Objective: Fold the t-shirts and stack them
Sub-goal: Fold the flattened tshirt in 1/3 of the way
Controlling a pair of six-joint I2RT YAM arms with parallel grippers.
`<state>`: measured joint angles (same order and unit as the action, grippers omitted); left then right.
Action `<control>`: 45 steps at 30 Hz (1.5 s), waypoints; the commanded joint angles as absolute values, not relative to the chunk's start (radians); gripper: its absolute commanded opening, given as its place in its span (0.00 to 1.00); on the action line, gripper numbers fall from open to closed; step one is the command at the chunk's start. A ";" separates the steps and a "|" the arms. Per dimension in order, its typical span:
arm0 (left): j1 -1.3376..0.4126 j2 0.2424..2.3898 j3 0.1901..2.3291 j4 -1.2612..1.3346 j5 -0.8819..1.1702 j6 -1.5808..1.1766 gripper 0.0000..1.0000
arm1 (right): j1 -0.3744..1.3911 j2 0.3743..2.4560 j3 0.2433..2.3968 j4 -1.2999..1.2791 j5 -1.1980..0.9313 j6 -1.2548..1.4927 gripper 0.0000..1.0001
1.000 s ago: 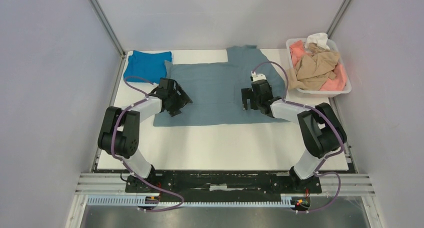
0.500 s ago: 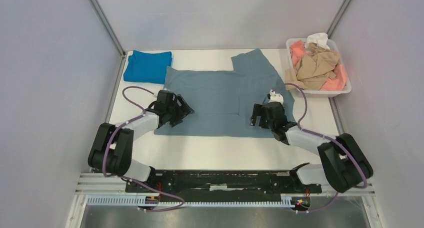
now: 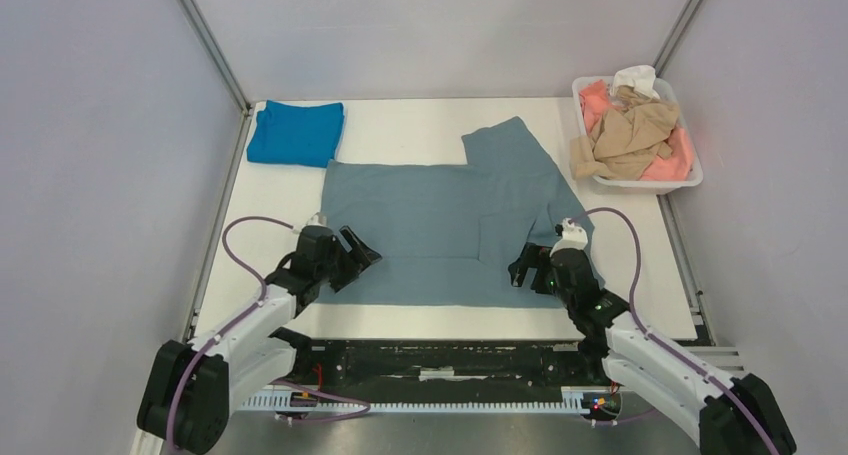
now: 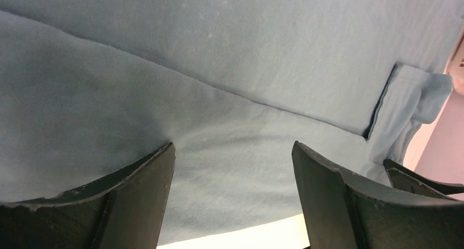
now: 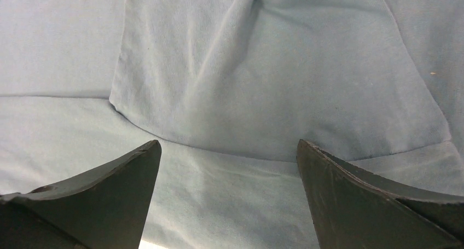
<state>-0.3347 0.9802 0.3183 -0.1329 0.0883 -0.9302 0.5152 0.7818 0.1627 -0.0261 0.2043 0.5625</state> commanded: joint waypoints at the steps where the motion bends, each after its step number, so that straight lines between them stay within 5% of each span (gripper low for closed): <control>1: -0.345 0.951 0.245 -0.267 0.092 -0.954 0.86 | 0.527 0.669 0.106 -0.365 0.215 0.639 0.98; 14: -0.412 0.710 0.278 -0.447 0.015 -0.992 0.87 | 0.532 0.479 0.180 -0.528 0.198 0.643 0.98; 27: -0.412 0.798 0.503 -0.388 -0.008 -0.829 0.88 | 0.532 0.517 0.423 -0.485 0.427 0.471 0.98; 36: -0.328 1.065 0.710 -0.353 -0.083 -0.773 0.88 | 0.531 0.541 0.399 -0.283 0.486 0.428 0.98; 45: -0.074 1.575 1.007 -0.262 -0.023 -0.770 0.88 | 0.531 0.717 0.410 -0.176 0.480 0.391 0.98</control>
